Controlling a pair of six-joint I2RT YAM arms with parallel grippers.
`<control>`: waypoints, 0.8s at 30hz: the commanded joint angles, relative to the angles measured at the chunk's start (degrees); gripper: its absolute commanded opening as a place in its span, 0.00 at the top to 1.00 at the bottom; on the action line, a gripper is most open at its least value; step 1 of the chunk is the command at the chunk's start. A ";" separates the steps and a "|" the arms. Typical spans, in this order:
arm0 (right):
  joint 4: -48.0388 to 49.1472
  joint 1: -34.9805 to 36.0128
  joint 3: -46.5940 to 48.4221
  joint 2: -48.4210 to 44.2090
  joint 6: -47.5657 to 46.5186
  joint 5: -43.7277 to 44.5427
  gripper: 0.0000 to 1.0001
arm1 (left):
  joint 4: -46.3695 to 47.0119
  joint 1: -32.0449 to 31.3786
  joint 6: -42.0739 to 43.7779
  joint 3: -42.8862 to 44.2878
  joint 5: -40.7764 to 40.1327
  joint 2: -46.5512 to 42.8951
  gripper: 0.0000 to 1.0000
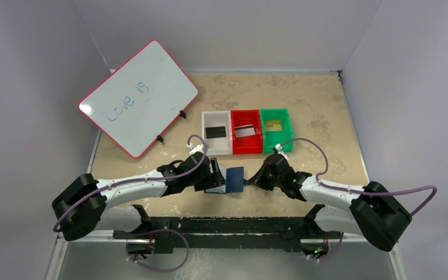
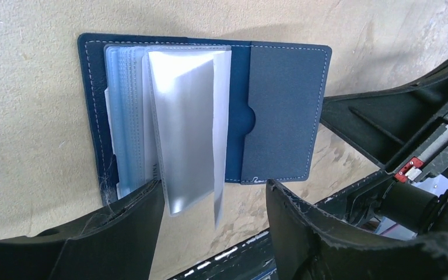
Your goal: Take the credit cards out of the card holder
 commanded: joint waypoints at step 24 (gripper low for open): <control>-2.99 0.21 -1.07 -7.80 0.95 0.19 0.72 | 20.82 -0.66 2.89 8.19 9.34 14.18 0.43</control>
